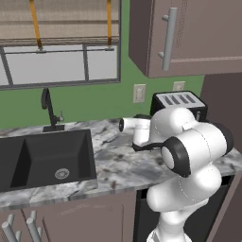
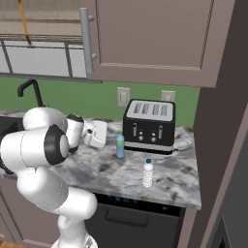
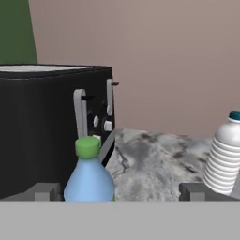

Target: Take the bottled waters from the counter and place them in the freezer to freeze. Close the freezer door after placing the bottles.

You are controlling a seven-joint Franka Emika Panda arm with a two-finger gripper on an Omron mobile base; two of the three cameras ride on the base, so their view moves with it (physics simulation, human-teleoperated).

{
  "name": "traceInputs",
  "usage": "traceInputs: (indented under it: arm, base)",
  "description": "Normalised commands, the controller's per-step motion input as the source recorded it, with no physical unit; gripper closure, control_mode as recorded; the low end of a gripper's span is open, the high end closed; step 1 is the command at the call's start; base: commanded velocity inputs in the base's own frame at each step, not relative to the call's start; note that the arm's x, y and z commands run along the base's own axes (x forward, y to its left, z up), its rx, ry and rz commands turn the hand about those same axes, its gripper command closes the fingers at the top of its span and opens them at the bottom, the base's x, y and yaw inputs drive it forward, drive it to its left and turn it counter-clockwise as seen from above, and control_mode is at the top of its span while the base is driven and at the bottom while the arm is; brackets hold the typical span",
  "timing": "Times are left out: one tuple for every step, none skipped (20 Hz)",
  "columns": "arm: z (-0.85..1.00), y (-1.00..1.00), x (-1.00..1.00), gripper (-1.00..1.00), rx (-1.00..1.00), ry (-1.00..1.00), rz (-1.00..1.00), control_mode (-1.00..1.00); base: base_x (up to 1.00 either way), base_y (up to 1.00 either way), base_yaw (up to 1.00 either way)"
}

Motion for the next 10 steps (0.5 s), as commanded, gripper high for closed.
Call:
traceInputs:
  arm:
    - [-0.04,-0.08,0.00,-1.00,0.00,0.00,0.00,-1.00]
    - [-0.05,-0.08,0.00,-1.00,0.00,0.00,0.00,-1.00]
    - [-0.05,-0.07,0.00,-1.00,0.00,0.00,0.00,-1.00]
    - [-0.09,-0.07,0.00,-1.00,0.00,0.00,0.00,-1.00]
    - [-0.11,-0.07,0.00,-1.00,0.00,0.00,0.00,-1.00]
    - [-0.12,-0.05,0.00,-1.00,0.00,0.00,0.00,-1.00]
    - [-0.12,-0.06,0.00,-1.00,0.00,0.00,0.00,-1.00]
    - [-0.10,-0.06,0.00,-1.00,0.00,0.00,0.00,-1.00]
    - [-0.10,-0.07,0.00,-1.00,0.00,0.00,0.00,-1.00]
    - [-0.09,-0.05,0.00,-1.00,0.00,0.00,0.00,-1.00]
  base:
    - [0.00,0.00,0.00]
    - [0.00,0.00,0.00]
    - [0.00,0.00,0.00]
    - [0.00,0.00,0.00]
    - [0.00,0.00,0.00]
    - [0.00,0.00,0.00]
    - [0.00,0.00,0.00]
    - [0.00,0.00,0.00]
    - [0.00,0.00,0.00]
    - [0.00,0.00,0.00]
